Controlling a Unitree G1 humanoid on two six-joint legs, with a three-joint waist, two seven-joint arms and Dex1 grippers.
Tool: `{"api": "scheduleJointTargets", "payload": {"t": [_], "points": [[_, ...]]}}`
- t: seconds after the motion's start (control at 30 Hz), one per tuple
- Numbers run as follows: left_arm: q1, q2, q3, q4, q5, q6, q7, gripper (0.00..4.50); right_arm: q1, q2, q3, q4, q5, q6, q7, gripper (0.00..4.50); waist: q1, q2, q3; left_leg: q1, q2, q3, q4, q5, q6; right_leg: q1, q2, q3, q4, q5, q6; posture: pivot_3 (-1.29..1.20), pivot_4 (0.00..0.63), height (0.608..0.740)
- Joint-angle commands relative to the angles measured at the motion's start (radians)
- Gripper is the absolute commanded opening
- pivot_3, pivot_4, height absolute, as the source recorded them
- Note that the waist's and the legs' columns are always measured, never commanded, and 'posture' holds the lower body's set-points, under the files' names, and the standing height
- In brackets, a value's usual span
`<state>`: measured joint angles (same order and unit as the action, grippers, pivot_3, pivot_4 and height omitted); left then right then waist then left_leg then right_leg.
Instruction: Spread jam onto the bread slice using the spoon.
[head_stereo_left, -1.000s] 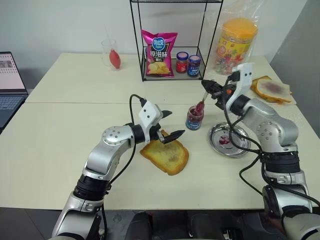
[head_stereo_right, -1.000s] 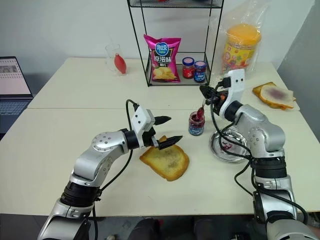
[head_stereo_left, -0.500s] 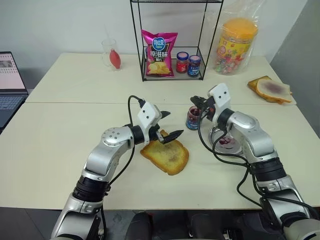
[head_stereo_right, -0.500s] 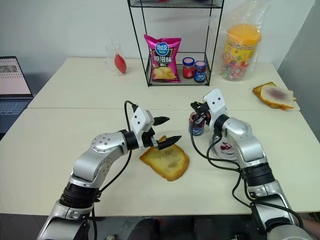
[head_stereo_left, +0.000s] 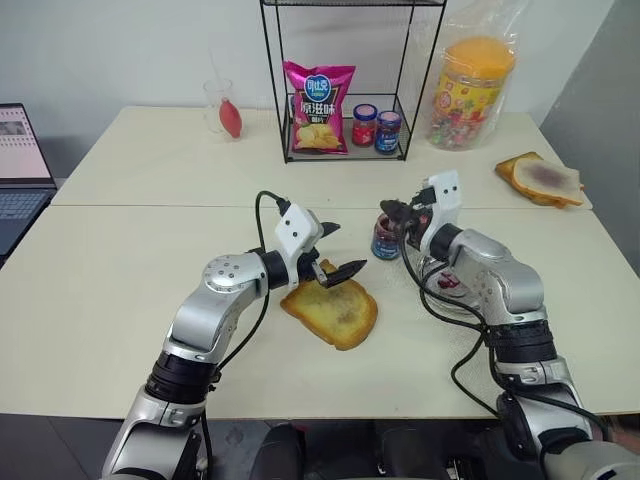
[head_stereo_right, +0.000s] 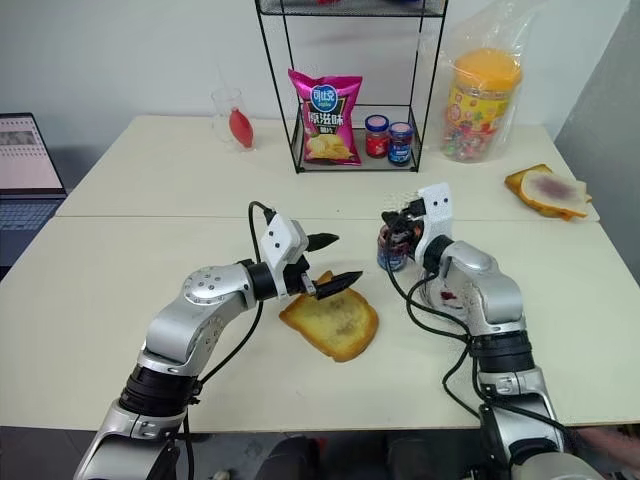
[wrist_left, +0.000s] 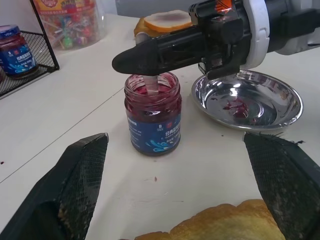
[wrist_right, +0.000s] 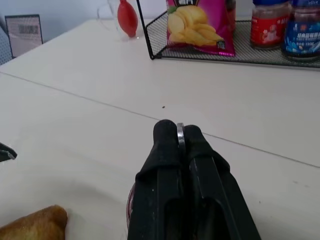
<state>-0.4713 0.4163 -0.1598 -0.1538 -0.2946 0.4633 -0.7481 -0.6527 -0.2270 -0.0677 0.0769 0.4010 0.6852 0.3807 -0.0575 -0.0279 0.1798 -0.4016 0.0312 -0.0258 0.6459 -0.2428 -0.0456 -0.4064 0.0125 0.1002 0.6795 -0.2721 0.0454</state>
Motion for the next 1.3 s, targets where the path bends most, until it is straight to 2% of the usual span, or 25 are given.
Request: {"api": "scheduleJointTargets", "payload": {"t": [0.03, 0.5, 1.0, 1.3], "points": [[-0.01, 0.001, 0.021, -0.042, -0.002, -0.013, 0.009, 4.5, -0.055, 0.028, -0.094, -0.023, 0.085, 0.066, -0.049, 0.04, 0.0, 0.0, 0.0, 0.0, 0.0, 0.0, 0.0, 0.0, 0.0, 0.0, 0.0, 0.0, 0.0, 0.0, 0.0, 0.0, 0.15, 0.74], [-0.013, 0.004, 0.022, -0.038, -0.003, -0.019, 0.01, 4.5, -0.144, 0.104, -0.329, 0.017, 0.269, 0.206, -0.232, 0.04, -0.001, 0.0, 0.0, 0.0, 0.0, 0.0, -0.001, 0.0, 0.0, 0.0, 0.0, 0.0, -0.001, 0.0, 0.0, 0.0, 0.15, 0.74], [-0.024, 0.005, 0.018, -0.024, -0.001, -0.026, -0.007, 4.5, -0.117, 0.063, -0.336, -0.018, 0.291, 0.217, -0.26, 0.04, -0.001, 0.0, 0.0, 0.0, 0.0, 0.0, -0.001, 0.0, 0.0, 0.0, 0.0, 0.0, -0.001, 0.0, 0.001, 0.0, 0.15, 0.74], [-0.025, 0.009, 0.02, -0.024, -0.002, -0.025, -0.017, 4.5, -0.127, 0.098, -0.376, -0.021, 0.363, 0.229, -0.318, 0.04, -0.002, 0.0, 0.0, -0.001, 0.0, 0.001, -0.001, 0.0, 0.0, 0.0, 0.0, 0.0, -0.001, -0.001, 0.001, 0.0, 0.15, 0.74]]}}
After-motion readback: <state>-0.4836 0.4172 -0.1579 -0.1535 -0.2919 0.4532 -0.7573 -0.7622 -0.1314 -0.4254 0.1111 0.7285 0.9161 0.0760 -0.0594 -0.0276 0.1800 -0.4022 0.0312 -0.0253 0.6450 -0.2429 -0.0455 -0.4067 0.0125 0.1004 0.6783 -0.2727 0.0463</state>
